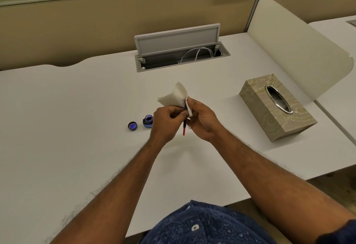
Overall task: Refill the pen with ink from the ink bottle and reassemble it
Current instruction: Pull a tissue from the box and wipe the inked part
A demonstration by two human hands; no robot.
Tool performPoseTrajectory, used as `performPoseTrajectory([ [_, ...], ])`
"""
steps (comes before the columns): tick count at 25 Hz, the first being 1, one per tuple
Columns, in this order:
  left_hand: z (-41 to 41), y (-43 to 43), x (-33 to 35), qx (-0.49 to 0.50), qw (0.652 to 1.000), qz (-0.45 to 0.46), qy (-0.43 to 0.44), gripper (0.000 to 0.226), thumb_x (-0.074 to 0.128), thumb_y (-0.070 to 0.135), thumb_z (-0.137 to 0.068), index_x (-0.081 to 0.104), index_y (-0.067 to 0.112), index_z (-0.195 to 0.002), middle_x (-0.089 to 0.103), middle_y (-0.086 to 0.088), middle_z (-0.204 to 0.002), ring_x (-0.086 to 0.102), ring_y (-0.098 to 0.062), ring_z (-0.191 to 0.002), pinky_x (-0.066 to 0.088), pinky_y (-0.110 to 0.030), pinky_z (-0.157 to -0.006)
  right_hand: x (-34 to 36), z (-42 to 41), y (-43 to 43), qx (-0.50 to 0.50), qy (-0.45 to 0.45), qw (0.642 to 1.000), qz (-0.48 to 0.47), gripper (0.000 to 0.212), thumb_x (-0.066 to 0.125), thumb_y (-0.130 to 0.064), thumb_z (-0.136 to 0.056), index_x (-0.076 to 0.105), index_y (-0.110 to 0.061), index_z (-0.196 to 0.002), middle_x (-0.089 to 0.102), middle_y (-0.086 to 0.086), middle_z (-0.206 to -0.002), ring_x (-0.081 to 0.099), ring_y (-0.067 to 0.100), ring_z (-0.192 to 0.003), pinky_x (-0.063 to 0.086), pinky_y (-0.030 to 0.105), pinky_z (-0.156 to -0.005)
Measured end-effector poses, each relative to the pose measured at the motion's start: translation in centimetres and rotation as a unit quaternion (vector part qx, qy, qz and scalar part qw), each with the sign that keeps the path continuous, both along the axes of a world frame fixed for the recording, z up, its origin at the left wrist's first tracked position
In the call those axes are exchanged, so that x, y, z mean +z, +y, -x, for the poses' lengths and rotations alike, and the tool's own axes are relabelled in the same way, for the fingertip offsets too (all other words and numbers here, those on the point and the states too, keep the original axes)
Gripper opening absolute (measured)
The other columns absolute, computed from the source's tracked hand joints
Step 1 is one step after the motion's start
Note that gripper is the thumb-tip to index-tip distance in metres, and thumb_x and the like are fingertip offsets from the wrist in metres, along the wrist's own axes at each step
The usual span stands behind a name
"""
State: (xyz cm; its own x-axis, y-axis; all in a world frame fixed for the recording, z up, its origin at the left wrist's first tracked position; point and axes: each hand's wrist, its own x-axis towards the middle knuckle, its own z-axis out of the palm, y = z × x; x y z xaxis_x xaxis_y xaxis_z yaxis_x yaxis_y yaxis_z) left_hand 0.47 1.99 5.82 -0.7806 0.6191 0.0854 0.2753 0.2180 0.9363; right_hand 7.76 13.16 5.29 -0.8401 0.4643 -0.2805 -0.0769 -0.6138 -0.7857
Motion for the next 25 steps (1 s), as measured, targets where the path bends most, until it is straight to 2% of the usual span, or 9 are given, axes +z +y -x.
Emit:
performPoseTrajectory([
  [5, 0.1, 0.0, 0.5, -0.067, 0.998, 0.012, -0.006, 0.016, 0.063, 0.016, -0.091, 0.076, 0.010, -0.098, 0.073, 0.000, -0.081, 0.066, 0.002, -0.072, 0.051, -0.012, -0.071, 0.1, -0.2, 0.4, 0.006, -0.001, 1.000, 0.028, 0.028, 0.056, -0.020, -0.095, 0.062, -0.001, -0.116, 0.068, 0.014, -0.108, 0.065, 0.028, -0.100, 0.056, 0.038, -0.083],
  [7, 0.1, 0.0, 0.6, -0.079, 0.997, 0.017, -0.007, 0.017, 0.060, 0.014, -0.092, 0.075, 0.008, -0.098, 0.072, -0.002, -0.080, 0.064, 0.005, -0.070, 0.048, -0.008, -0.067, 0.1, -0.2, 0.5, 0.003, -0.004, 0.999, 0.037, 0.026, 0.057, -0.018, -0.094, 0.063, -0.001, -0.113, 0.068, 0.014, -0.106, 0.065, 0.029, -0.099, 0.056, 0.037, -0.081],
  [10, 0.1, 0.0, 0.6, -0.086, 0.996, 0.031, -0.002, 0.019, 0.059, 0.015, -0.094, 0.074, 0.006, -0.101, 0.074, -0.009, -0.089, 0.067, -0.005, -0.079, 0.051, -0.014, -0.076, 0.2, -0.1, 0.7, 0.001, -0.009, 0.999, 0.037, 0.016, 0.058, -0.015, -0.094, 0.066, -0.003, -0.100, 0.068, 0.014, -0.100, 0.064, 0.029, -0.095, 0.056, 0.040, -0.085],
  [13, 0.1, -0.1, 0.5, -0.081, 0.996, 0.033, -0.001, 0.020, 0.059, 0.015, -0.094, 0.074, 0.006, -0.103, 0.075, -0.010, -0.093, 0.069, -0.016, -0.087, 0.053, -0.020, -0.083, 0.4, 0.1, 0.8, 0.010, -0.020, 1.000, 0.018, 0.016, 0.057, -0.014, -0.094, 0.069, -0.004, -0.097, 0.070, 0.012, -0.096, 0.064, 0.029, -0.093, 0.053, 0.041, -0.088],
  [17, 0.3, 0.0, 0.4, -0.073, 0.997, 0.022, 0.000, 0.020, 0.057, 0.014, -0.094, 0.074, 0.007, -0.102, 0.072, -0.003, -0.087, 0.065, -0.003, -0.078, 0.048, -0.007, -0.071, 0.3, 0.3, 0.7, -0.005, -0.023, 1.000, 0.007, 0.018, 0.058, -0.020, -0.095, 0.069, -0.006, -0.100, 0.070, 0.010, -0.095, 0.066, 0.025, -0.090, 0.058, 0.036, -0.081],
  [21, 0.4, -0.1, 0.2, -0.072, 0.997, 0.023, -0.019, 0.020, 0.056, 0.015, -0.095, 0.074, 0.006, -0.099, 0.072, -0.002, -0.085, 0.067, 0.002, -0.076, 0.049, -0.007, -0.073, 0.1, 0.5, 0.9, -0.053, -0.038, 0.997, 0.028, 0.028, 0.056, -0.023, -0.097, 0.063, -0.005, -0.117, 0.068, 0.014, -0.108, 0.066, 0.029, -0.098, 0.055, 0.043, -0.089],
  [23, 0.4, -0.2, 0.2, -0.071, 0.997, 0.009, -0.031, 0.020, 0.056, 0.014, -0.095, 0.074, 0.007, -0.099, 0.072, -0.002, -0.084, 0.067, 0.002, -0.076, 0.050, -0.010, -0.075, 0.1, 0.4, 1.2, -0.087, -0.040, 0.995, 0.029, 0.031, 0.055, -0.020, -0.097, 0.058, -0.004, -0.124, 0.065, 0.017, -0.116, 0.064, 0.032, -0.103, 0.057, 0.043, -0.087],
  [25, 0.5, -0.3, 0.3, -0.065, 0.997, -0.002, -0.039, 0.020, 0.056, 0.013, -0.095, 0.073, 0.006, -0.103, 0.072, -0.003, -0.085, 0.069, -0.004, -0.080, 0.053, -0.016, -0.080, 0.2, 0.3, 1.6, -0.111, -0.065, 0.992, -0.012, 0.027, 0.053, -0.019, -0.098, 0.057, -0.007, -0.122, 0.062, 0.016, -0.122, 0.062, 0.032, -0.107, 0.058, 0.039, -0.079],
])
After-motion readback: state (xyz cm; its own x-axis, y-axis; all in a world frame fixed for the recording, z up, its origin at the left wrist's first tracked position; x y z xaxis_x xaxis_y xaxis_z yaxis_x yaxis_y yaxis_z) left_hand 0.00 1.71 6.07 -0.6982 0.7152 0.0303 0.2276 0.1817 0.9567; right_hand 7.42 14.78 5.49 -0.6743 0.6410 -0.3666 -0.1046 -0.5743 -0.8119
